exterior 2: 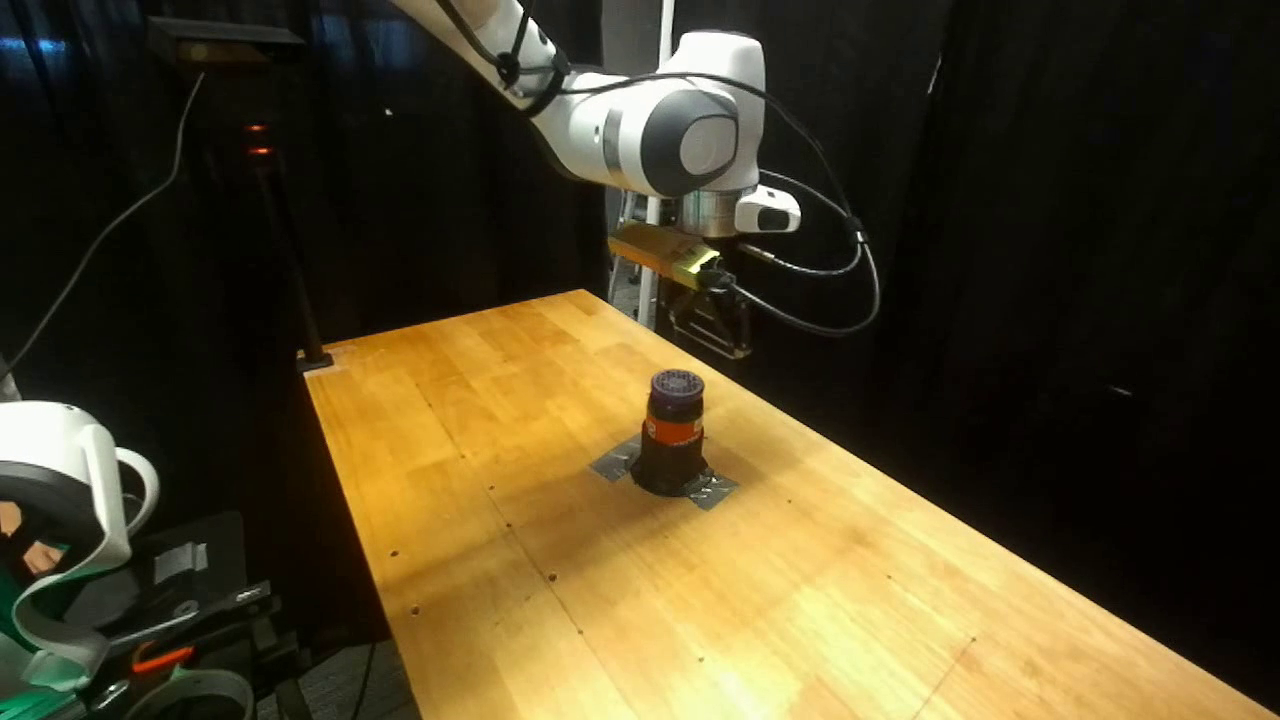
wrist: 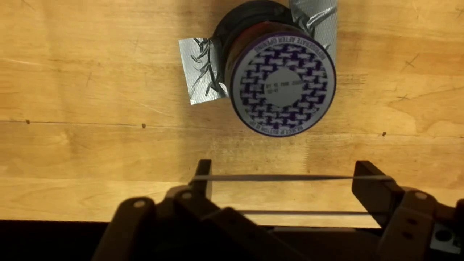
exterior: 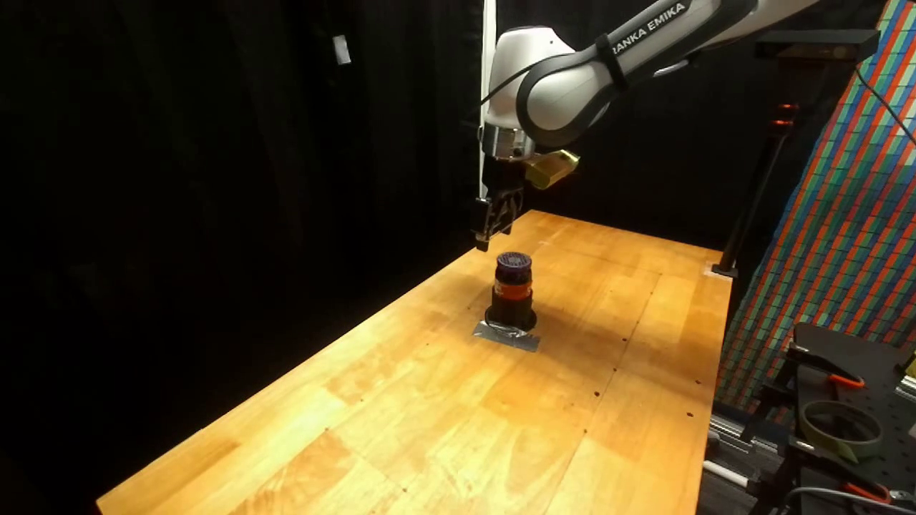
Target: Put the rubber band on the cup
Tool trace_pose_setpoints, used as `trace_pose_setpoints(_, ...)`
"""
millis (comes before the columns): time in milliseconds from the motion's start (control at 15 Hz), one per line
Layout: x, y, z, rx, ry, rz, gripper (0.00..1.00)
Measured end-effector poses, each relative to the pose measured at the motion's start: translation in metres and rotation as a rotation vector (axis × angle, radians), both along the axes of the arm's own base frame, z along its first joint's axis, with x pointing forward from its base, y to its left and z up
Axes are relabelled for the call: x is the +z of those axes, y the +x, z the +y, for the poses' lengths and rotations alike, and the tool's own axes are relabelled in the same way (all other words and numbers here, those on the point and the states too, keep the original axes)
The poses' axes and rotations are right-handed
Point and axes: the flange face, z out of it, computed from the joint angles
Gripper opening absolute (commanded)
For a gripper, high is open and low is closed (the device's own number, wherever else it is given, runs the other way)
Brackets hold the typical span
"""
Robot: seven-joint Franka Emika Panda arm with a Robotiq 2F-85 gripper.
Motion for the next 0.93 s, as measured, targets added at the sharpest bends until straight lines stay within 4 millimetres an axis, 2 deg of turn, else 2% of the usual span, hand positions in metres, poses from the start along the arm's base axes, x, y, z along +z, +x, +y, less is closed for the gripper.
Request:
trace_pose_setpoints(467, -0.038, 0.005, -0.002, 0.009, -0.022, 0.11, 1.0)
trace_pose_setpoints(933, -0.052, 0.004, -0.004, 0.008, -0.027, 0.139, 1.0)
